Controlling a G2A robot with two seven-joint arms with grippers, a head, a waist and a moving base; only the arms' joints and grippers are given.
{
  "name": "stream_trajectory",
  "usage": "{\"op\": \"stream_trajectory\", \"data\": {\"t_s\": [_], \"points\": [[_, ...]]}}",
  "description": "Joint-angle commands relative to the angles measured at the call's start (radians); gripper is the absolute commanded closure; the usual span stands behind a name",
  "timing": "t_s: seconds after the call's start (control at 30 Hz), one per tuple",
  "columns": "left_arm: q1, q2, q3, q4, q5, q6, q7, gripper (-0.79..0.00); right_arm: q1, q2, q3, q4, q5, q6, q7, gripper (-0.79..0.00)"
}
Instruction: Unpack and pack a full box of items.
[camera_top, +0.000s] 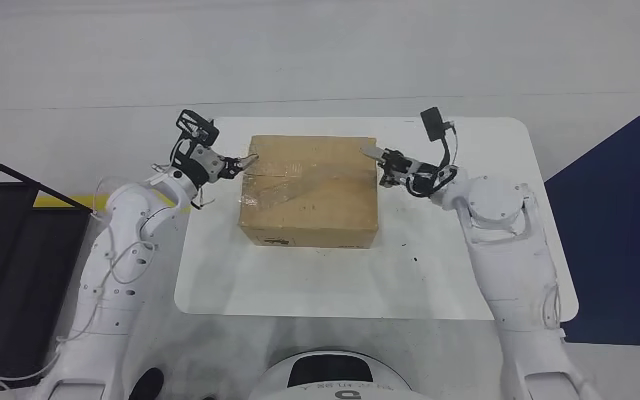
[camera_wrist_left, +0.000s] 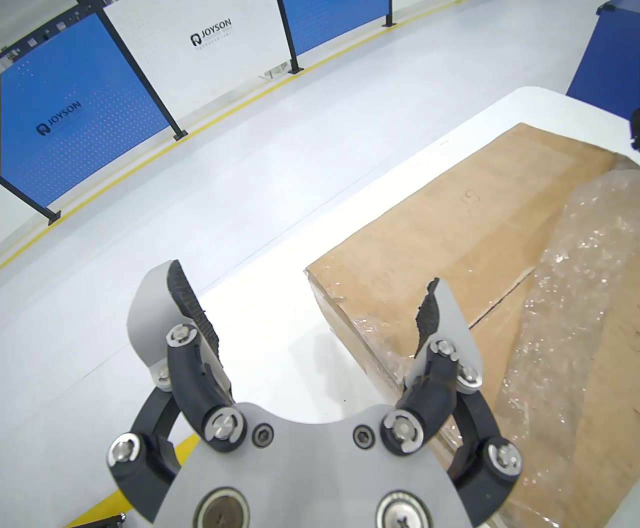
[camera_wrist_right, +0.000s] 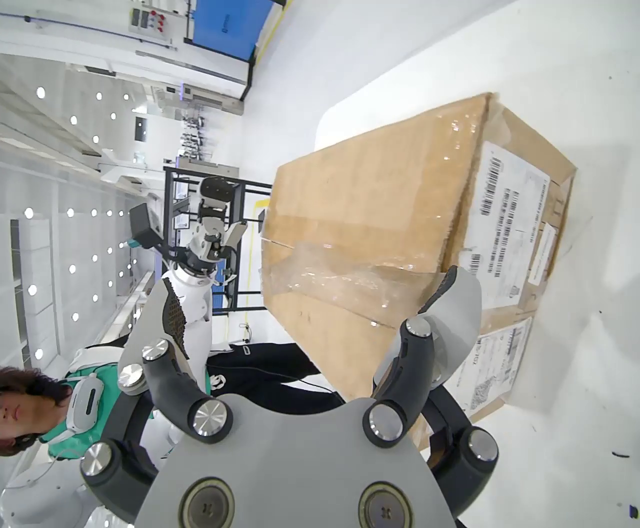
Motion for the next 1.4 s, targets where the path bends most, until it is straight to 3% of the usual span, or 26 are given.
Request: {"op": "stream_trajectory", "data": {"t_s": [0.0,0.3,0.93,1.37], "points": [[0.005,0.0,0.002,-0.006,0.001,0.003,-0.001,-0.785,0.014,0.0,-0.014,0.014,0.016,0.0,0.015,-0.785],[0.021,0.001,0.011,-0.018,0.0,0.006,-0.005,-0.785,0.008,0.004,-0.019,0.021,0.107,-0.048,0.005,-0.785],[0.05,-0.001,0.047,-0.056,0.013,0.031,-0.022,-0.785,0.045,0.012,-0.084,0.124,0.167,-0.039,-0.01,-0.785],[0.102,0.003,0.032,-0.145,0.029,0.057,-0.024,-0.785,0.098,0.006,-0.13,0.215,0.301,-0.042,-0.005,-0.785]]}}
